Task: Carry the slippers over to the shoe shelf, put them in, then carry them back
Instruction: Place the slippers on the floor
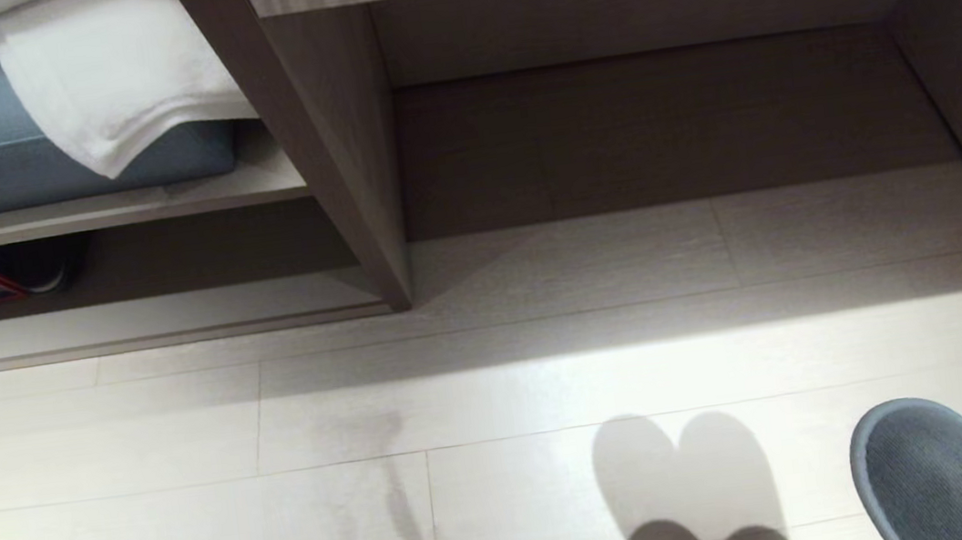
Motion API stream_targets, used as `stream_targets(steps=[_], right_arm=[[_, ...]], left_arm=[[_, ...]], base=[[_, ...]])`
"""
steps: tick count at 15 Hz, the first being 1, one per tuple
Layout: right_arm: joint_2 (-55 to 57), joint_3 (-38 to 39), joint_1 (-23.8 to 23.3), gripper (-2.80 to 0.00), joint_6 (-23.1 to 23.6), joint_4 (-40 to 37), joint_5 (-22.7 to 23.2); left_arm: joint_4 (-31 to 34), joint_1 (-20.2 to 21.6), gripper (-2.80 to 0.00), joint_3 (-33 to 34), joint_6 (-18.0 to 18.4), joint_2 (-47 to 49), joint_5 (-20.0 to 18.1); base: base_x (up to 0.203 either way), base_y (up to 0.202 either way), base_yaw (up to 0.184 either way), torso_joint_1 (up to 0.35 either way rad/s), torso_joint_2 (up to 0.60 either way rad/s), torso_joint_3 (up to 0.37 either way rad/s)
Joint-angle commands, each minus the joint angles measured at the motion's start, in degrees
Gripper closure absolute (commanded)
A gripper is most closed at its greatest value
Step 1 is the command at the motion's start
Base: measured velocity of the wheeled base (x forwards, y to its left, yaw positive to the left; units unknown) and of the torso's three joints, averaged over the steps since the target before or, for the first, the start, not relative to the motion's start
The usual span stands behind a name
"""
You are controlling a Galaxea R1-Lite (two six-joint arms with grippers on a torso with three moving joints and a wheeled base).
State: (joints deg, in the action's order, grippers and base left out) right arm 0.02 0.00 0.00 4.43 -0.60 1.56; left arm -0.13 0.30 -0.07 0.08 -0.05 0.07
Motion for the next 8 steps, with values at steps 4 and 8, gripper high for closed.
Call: stream_targets(steps=[4,8], right_arm=[[0.01,0.09,0.00,0.00,0.06,-0.02,0.03],[0.00,0.04,0.00,0.00,0.06,-0.02,0.03]], left_arm=[[-0.01,0.05,0.00,0.07,0.01,0.05,0.01],[-0.05,0.05,0.00,-0.01,0.01,0.05,0.01]], base=[[0.000,0.000,0.000,0.000,0.00,-0.197],[0.000,0.000,0.000,0.004,0.00,-0.196]])
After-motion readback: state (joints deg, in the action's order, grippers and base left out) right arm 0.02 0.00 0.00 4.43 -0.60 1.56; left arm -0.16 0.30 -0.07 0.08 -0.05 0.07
